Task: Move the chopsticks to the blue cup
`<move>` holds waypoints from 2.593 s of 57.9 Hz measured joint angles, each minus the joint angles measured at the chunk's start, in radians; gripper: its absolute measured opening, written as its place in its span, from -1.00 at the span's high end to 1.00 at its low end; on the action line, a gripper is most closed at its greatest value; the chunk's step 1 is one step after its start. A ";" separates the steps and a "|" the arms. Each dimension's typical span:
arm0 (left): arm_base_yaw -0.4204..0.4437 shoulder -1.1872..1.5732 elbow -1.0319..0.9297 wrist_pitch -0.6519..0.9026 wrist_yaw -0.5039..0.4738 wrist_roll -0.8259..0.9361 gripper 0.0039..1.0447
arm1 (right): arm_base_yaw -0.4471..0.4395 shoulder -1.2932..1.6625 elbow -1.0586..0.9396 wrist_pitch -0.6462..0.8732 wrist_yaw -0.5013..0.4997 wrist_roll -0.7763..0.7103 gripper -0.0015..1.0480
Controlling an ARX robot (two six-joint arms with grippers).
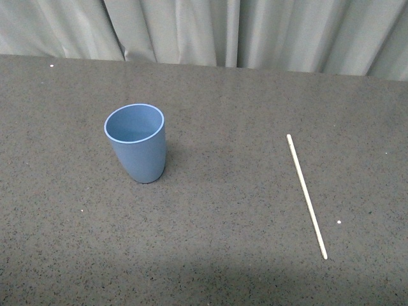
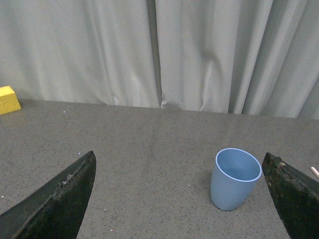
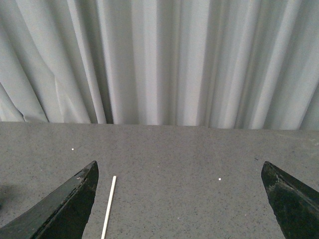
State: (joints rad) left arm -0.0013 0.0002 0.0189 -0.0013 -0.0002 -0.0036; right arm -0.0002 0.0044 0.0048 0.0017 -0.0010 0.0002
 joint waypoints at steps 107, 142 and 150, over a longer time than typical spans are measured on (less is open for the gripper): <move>0.000 0.000 0.000 0.000 0.000 0.000 -0.88 | 0.252 1.942 0.866 0.043 0.031 0.113 -0.82; 0.000 0.000 0.000 0.000 0.000 0.000 -0.88 | 0.298 2.181 1.095 -0.106 0.050 0.180 0.39; 0.000 0.000 0.000 0.000 0.000 0.000 -0.88 | 0.297 2.181 1.094 -0.103 0.051 0.181 0.77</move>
State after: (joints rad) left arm -0.0013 0.0002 0.0189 -0.0013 -0.0002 -0.0036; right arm 0.2966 2.1849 1.0988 -0.1013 0.0505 0.1810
